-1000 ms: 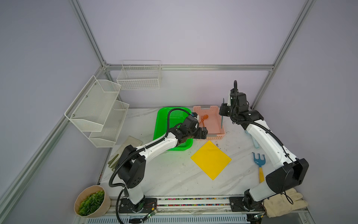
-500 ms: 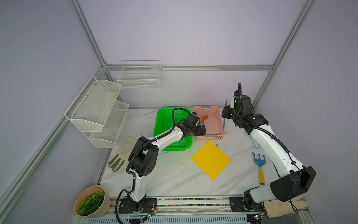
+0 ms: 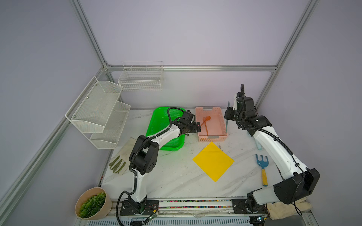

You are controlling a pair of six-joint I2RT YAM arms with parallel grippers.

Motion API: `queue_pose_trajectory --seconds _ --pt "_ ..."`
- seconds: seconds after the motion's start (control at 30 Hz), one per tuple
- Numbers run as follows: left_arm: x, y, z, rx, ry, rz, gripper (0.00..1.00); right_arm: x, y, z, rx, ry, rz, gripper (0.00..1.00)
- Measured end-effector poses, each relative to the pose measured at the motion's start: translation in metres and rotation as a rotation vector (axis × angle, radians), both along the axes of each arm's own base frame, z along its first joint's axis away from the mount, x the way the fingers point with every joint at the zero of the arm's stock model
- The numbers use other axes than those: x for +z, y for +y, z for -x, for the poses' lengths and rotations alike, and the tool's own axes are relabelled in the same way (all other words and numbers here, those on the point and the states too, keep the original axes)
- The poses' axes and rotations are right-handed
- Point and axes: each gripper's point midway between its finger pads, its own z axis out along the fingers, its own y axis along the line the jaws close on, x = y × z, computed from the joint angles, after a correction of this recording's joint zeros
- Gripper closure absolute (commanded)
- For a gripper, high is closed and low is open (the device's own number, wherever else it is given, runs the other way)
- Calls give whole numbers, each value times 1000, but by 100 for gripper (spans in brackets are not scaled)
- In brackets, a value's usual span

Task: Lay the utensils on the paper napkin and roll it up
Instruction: 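Lift the teal knife and carry it over the yellow napkin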

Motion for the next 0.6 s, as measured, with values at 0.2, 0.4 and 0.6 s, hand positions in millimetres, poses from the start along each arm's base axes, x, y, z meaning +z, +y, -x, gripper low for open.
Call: queue_pose_trajectory --seconds 0.2,0.4,0.6 --pt "1 12 -2 19 5 -18 6 -17 -5 19 5 31 3 93" --pt "66 1 17 -11 -98 29 7 -51 -7 59 27 100 -14 93" --pt "145 -14 68 -84 -255 147 8 -103 8 90 80 214 -12 95"
